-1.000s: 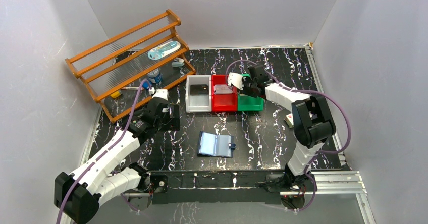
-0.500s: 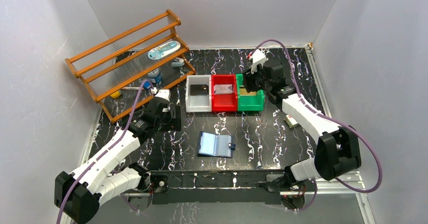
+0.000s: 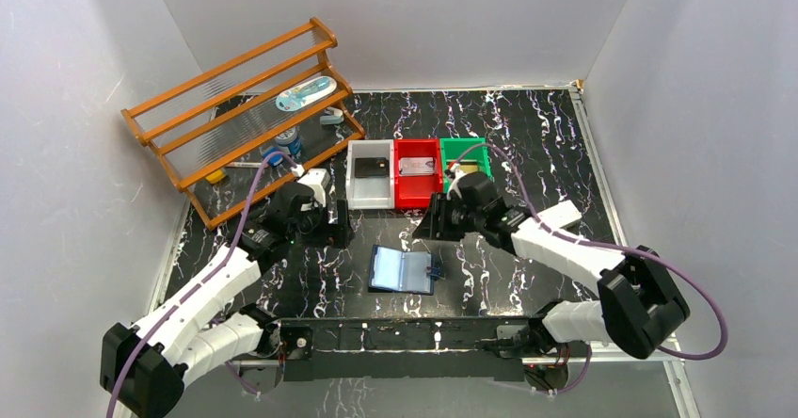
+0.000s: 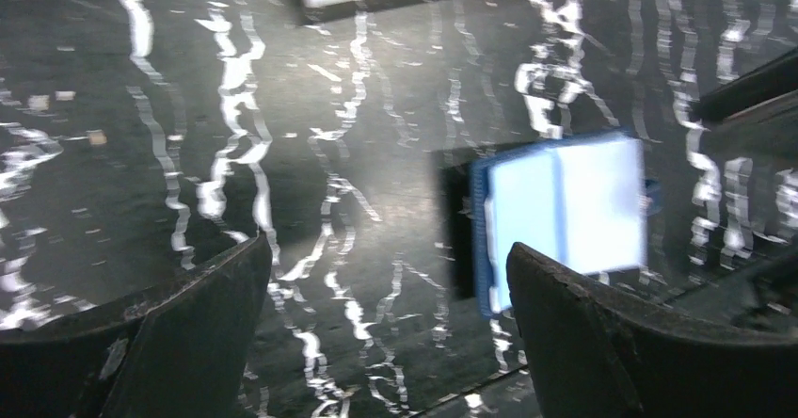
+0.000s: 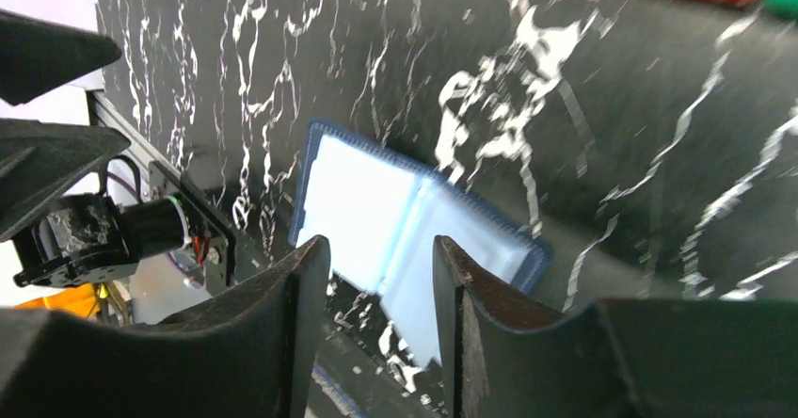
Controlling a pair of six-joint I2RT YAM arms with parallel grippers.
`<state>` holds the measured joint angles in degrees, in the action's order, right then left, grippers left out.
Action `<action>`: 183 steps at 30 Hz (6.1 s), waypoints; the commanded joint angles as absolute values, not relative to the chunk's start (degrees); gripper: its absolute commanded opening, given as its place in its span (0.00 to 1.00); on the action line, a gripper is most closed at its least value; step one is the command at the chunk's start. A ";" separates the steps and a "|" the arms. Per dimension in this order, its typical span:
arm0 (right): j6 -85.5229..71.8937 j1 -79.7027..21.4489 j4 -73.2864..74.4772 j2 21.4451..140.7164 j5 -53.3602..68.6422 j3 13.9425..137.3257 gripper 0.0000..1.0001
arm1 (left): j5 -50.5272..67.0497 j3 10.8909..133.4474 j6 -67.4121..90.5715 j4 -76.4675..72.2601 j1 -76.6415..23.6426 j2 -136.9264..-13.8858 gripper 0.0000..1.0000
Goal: Take the credit cards out of the card holder
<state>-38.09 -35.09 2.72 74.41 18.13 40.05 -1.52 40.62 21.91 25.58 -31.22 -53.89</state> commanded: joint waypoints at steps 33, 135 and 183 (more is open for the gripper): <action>-61.63 -49.12 -9.14 77.14 3.14 25.25 0.41 | 11.25 47.23 29.57 14.32 -49.70 -86.21 0.57; -57.53 -55.61 1.39 62.17 -3.20 30.76 0.54 | -9.80 46.17 36.82 28.50 -53.46 -71.91 0.63; -56.23 -58.18 4.41 81.36 2.55 40.37 0.49 | -2.75 34.88 39.32 19.16 -53.44 -69.69 0.15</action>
<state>-55.33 -57.87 8.78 81.17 -0.03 38.89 -3.77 35.18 40.32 19.66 -53.39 -69.43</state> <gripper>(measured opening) 0.499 0.163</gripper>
